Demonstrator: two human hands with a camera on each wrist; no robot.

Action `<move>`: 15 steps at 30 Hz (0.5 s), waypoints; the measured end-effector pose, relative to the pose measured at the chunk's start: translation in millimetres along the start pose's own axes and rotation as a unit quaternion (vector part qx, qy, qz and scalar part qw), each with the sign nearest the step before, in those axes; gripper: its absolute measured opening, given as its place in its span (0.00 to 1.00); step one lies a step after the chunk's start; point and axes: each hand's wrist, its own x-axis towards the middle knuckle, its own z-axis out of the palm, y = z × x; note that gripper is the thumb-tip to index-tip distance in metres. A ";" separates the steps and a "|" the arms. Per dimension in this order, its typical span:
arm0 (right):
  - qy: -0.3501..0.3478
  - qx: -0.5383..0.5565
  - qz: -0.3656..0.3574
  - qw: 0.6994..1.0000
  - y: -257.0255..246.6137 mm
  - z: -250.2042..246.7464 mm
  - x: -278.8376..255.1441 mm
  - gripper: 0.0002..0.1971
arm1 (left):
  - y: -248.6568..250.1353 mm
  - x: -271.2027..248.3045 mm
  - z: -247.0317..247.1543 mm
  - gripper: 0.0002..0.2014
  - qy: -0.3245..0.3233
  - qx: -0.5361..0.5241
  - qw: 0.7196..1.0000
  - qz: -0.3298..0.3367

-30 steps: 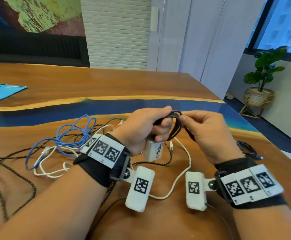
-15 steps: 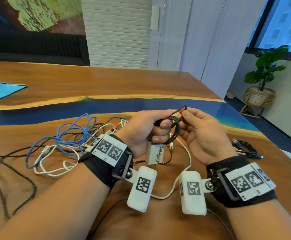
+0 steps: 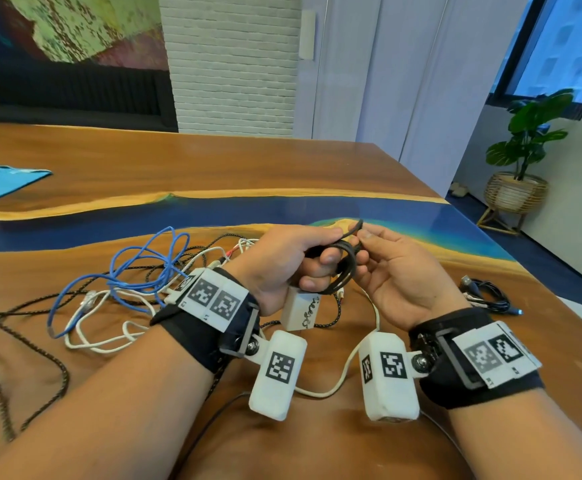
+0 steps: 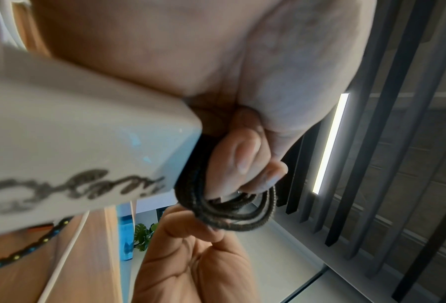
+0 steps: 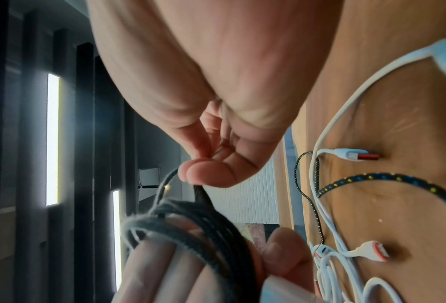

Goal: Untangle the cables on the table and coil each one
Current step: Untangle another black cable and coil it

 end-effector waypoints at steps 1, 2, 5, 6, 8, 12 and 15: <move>-0.002 0.008 0.003 1.000 0.0 -1.6 1.3 0.11 | 0.2 -0.3 0.3 0.27 0.000 0.003 1.000 0.000; -0.003 0.017 0.005 1.000 -0.6 -3.4 2.4 0.12 | 0.5 -0.4 0.3 0.27 0.000 0.007 1.000 -0.001; -0.011 0.018 0.011 1.000 0.4 -5.9 4.7 0.14 | 0.6 -1.4 0.2 0.26 0.001 0.016 1.000 -0.001; -0.014 0.006 0.016 1.000 2.2 -5.5 4.8 0.15 | -0.2 -1.2 -0.2 0.26 0.000 0.024 1.000 0.001; -0.018 -0.036 0.025 0.999 7.9 -5.0 5.9 0.16 | -1.2 -0.8 1.3 0.25 -0.005 0.043 0.999 0.011; -0.037 -0.098 0.031 0.994 16.3 -1.9 4.1 0.10 | -3.6 1.3 -2.4 0.27 0.011 0.047 0.999 0.022; -0.054 -0.138 0.015 0.989 15.8 0.6 0.3 0.13 | -1.0 3.1 -6.7 0.25 0.025 0.027 0.999 0.028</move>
